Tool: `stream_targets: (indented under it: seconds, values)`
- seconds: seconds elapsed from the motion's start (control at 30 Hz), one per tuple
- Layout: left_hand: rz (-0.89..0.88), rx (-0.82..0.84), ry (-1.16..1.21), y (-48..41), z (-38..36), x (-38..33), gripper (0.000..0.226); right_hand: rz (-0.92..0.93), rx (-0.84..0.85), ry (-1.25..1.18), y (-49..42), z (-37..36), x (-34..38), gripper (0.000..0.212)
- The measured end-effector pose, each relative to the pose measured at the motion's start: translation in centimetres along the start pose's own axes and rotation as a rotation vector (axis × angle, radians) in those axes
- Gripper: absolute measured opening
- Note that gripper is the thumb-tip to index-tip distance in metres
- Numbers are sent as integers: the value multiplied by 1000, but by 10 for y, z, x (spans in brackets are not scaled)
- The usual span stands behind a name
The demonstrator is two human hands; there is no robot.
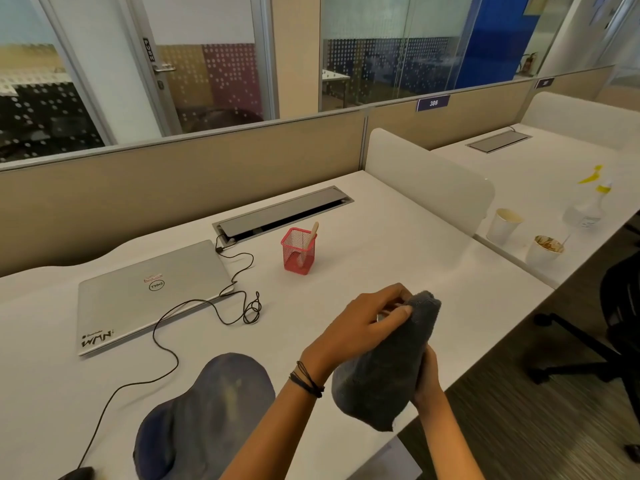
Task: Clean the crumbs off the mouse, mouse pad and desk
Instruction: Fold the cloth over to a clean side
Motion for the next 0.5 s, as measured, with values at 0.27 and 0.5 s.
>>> stream_targets:
  seconds: [0.27, 0.5]
  values:
    - [157, -154, -69, 18, 29, 34, 13, 218, -165, -66, -11, 23, 50, 25]
    - [311, -201, 21, 27, 22, 71, 13, 204, -230, 336, -21, 37, 90, 28]
Point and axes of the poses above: each hand's wrist, its own y-axis away from the middle knuckle, its own z-axis out of the back of the hand, x = y × z, the point moved 7 cm from there along -y, towards the middle knuckle, and after that the axes turned 2 degrees about -y, right-handed, at the moved point
